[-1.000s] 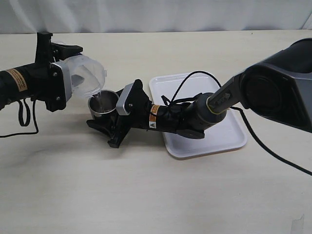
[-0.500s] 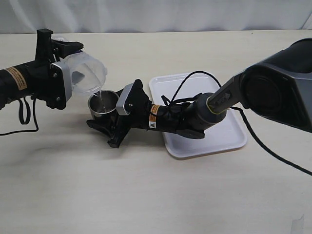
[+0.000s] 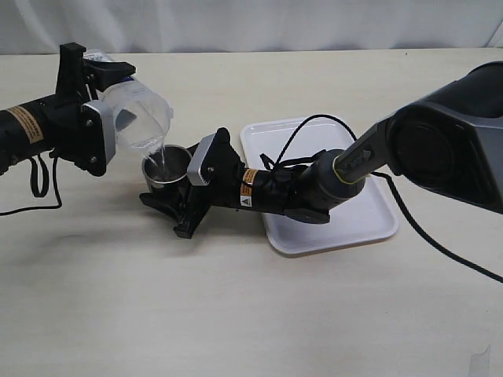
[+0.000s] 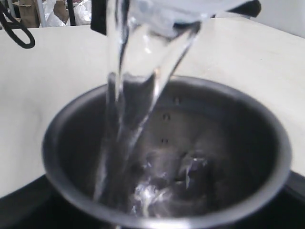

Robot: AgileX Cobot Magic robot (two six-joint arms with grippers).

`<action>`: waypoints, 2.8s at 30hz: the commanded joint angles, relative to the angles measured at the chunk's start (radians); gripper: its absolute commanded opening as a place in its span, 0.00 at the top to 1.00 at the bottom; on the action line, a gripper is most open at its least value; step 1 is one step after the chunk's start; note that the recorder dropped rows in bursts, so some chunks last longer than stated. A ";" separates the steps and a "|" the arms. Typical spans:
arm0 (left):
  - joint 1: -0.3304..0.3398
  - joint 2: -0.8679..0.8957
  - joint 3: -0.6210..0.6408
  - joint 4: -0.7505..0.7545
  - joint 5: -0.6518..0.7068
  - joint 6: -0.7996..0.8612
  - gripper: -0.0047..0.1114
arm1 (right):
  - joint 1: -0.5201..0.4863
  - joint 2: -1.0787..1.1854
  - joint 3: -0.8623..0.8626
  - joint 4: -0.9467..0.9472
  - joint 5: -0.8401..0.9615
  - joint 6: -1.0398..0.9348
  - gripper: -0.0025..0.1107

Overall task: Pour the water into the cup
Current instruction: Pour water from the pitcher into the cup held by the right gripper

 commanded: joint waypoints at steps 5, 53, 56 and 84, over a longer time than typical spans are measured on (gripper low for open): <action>-0.008 -0.004 -0.010 -0.024 -0.069 0.018 0.96 | -0.003 0.000 0.000 -0.012 0.042 -0.017 0.50; -0.008 -0.004 -0.031 -0.037 -0.106 0.104 0.96 | -0.003 0.000 0.000 -0.012 0.042 -0.017 0.50; -0.008 -0.004 -0.031 -0.037 -0.121 0.104 0.96 | -0.003 0.000 0.000 -0.012 0.042 -0.017 0.50; -0.008 -0.004 -0.031 -0.014 -0.132 0.132 0.96 | -0.003 0.000 0.000 -0.012 0.042 -0.017 0.50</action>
